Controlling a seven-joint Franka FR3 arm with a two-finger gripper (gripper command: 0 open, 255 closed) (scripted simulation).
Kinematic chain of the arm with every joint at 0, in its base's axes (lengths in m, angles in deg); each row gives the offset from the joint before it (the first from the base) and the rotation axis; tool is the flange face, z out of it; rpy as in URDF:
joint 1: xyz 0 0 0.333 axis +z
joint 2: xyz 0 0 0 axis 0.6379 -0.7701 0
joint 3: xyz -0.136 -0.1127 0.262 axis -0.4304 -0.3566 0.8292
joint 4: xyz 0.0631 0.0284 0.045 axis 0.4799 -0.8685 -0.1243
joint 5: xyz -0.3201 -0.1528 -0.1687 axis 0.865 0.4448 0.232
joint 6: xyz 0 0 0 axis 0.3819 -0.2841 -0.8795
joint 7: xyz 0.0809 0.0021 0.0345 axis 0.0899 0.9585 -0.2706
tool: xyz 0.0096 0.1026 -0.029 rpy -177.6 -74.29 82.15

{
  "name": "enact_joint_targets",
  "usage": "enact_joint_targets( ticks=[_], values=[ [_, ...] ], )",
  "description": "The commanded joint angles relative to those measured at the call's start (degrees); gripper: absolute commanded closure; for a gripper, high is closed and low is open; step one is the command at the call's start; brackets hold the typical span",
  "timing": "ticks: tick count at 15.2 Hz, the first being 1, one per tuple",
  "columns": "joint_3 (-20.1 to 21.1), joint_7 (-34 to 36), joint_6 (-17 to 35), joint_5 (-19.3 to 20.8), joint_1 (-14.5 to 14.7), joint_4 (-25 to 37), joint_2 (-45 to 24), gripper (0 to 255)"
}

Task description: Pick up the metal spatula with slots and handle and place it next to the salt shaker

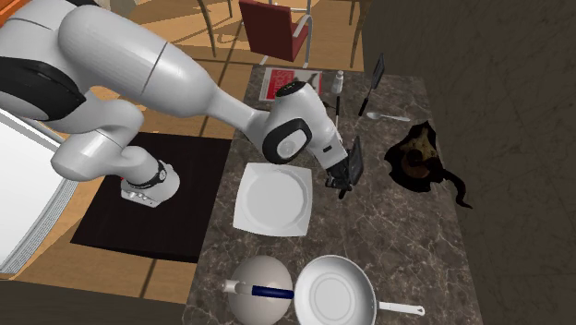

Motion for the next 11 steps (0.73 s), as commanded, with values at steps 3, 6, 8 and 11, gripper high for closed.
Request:
enact_joint_targets(
  ticks=[3,6,8,11],
  values=[
    [1.51,-4.00,-1.72,-4.27,-1.01,0.17,2.09,255],
    [2.42,-6.66,-3.03,-7.13,-1.58,0.51,3.45,255],
    [2.95,-8.36,-3.95,-8.95,-1.91,0.83,4.31,255],
    [3.66,-10.78,-5.38,-11.56,-2.32,1.42,5.54,255]
  ],
)
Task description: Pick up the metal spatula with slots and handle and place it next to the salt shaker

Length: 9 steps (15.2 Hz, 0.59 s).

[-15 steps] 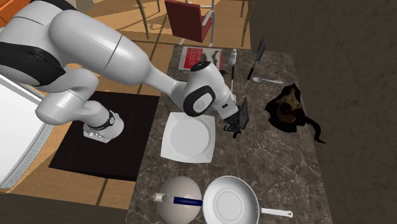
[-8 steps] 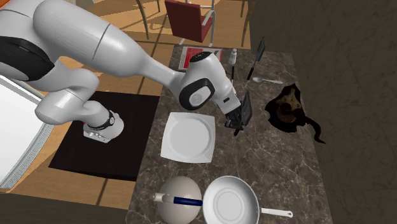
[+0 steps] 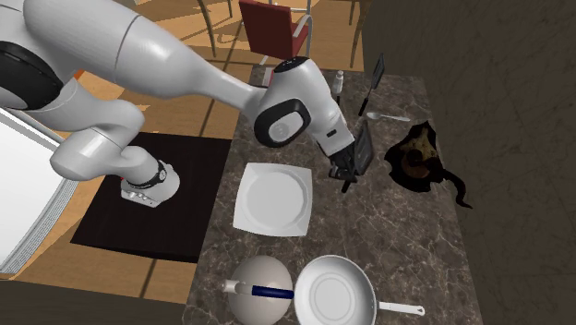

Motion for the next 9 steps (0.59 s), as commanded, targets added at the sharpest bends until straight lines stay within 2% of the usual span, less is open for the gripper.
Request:
enact_joint_targets(
  ticks=[1,9],
  values=[
    [0.45,-1.69,-1.03,-1.80,-0.27,0.50,0.79,255],
    [1.67,-7.27,-5.30,-7.73,-0.84,2.92,3.55,255]
  ],
)
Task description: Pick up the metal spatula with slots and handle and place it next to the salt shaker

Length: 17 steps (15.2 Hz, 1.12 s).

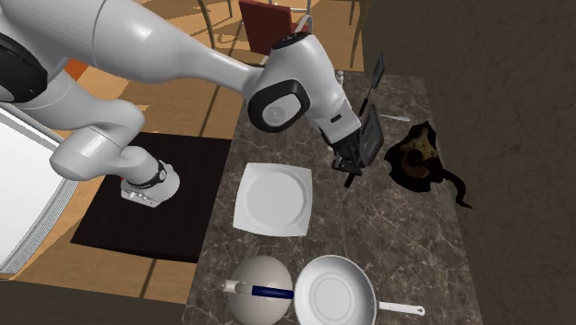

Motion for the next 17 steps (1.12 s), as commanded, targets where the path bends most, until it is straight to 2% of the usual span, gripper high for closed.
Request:
enact_joint_targets(
  ticks=[1,17],
  values=[
    [0.27,-1.29,-1.26,-1.38,-0.05,0.88,0.56,255],
    [1.24,-9.11,-11.27,-9.01,-0.13,8.97,3.71,255]
  ],
)
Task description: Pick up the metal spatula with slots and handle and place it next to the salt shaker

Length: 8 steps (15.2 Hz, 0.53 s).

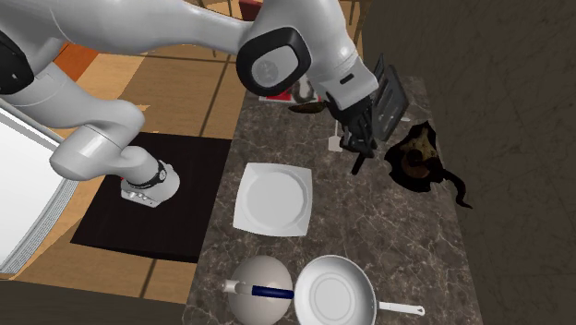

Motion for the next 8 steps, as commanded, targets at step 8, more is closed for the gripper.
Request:
enact_joint_targets(
  ticks=[8],
  values=[
    [0.29,-3.28,-6.44,-2.58,0.16,6.49,0.34,255]
  ],
)
